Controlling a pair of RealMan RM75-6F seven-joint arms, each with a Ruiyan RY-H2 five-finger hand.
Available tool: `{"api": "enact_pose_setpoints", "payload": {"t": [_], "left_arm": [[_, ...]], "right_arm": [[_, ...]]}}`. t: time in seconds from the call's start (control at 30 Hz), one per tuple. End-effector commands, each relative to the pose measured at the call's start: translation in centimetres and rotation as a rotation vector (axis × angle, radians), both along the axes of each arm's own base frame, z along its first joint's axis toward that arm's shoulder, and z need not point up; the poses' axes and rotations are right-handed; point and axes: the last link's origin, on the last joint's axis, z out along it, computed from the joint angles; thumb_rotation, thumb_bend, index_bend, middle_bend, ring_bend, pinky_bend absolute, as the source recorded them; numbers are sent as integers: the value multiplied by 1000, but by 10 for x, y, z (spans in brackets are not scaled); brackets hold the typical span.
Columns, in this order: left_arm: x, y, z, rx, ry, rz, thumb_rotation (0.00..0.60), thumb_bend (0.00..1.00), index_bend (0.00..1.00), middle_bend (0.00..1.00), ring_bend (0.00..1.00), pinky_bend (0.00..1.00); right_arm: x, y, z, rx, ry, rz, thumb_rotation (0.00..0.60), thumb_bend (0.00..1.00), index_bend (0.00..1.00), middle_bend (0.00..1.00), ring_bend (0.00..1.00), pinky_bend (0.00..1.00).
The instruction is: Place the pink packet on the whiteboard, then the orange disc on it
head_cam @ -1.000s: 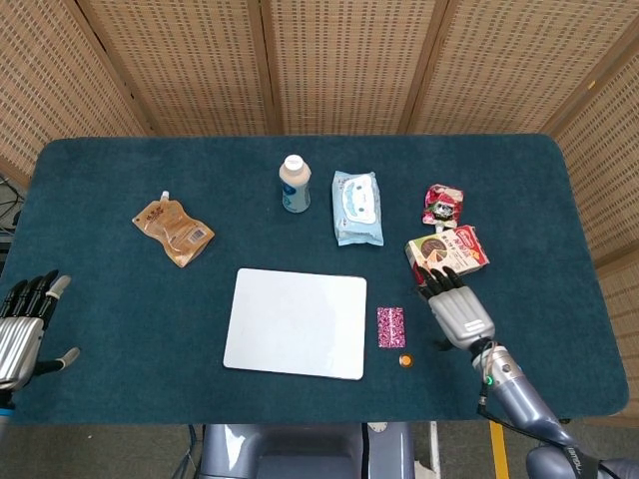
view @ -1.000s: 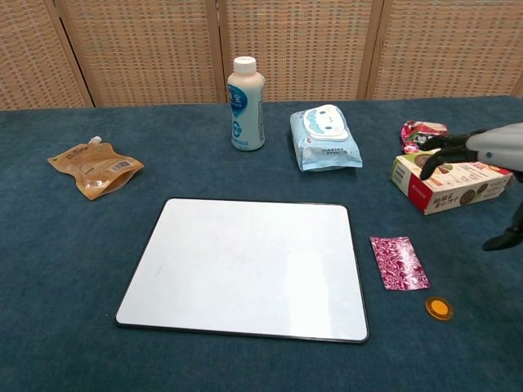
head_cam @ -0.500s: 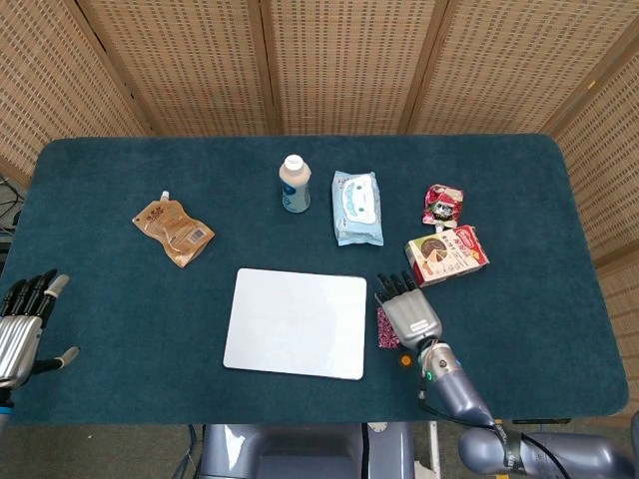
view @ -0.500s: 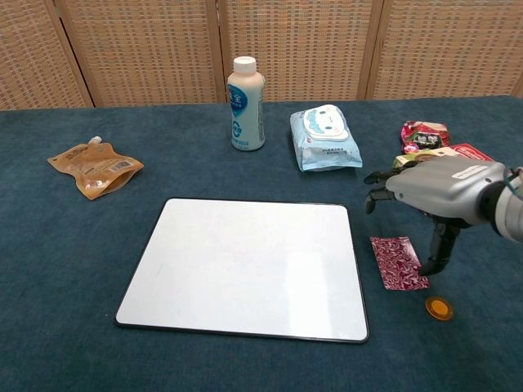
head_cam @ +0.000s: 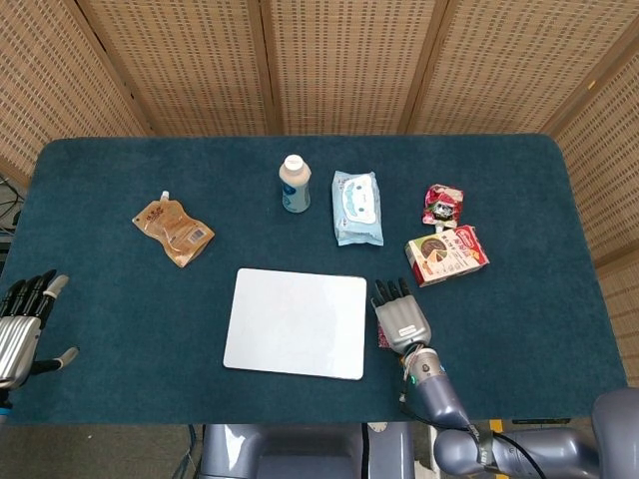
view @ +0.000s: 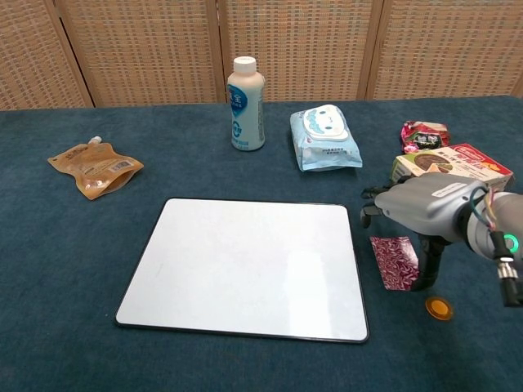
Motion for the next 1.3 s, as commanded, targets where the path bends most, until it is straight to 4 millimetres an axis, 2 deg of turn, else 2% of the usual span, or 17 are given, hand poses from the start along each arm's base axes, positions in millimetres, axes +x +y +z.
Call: {"api": "enact_pose_setpoints", "payload": {"t": [0.03,0.6,0.93,1.1,1.2,1.3], "left_arm": [[0,0,0,0,1,1,600,0,0,0,0,0],[0,0,0,0,1,3,600,0,0,0,0,0],[0,0,0,-1,4,4,600,0,0,0,0,0],[0,1,-2,-3,6,6,600,0,0,0,0,0],[1,0,-2,-6,8,6,600,0,0,0,0,0],[1,0,-3,-7,10,6,600,0,0,0,0,0]], "right_arm": [[1,0,-2,-6,1,-10,600,0,202,0,0,0],[0,1,-12,-11,20,-50,600,0,202,0,0,0],[-8,-1,-15,-22,53,-34,600,1,204,0,0,0],[-12,-2,-15,-27,55,-31,600,10,342,0,0,0],[-14,-2,-15,-25,53,-37,600,59,424,0,0,0],[-15,-3,-14,-26,43,-37,600,104,463,0,0,0]]}}
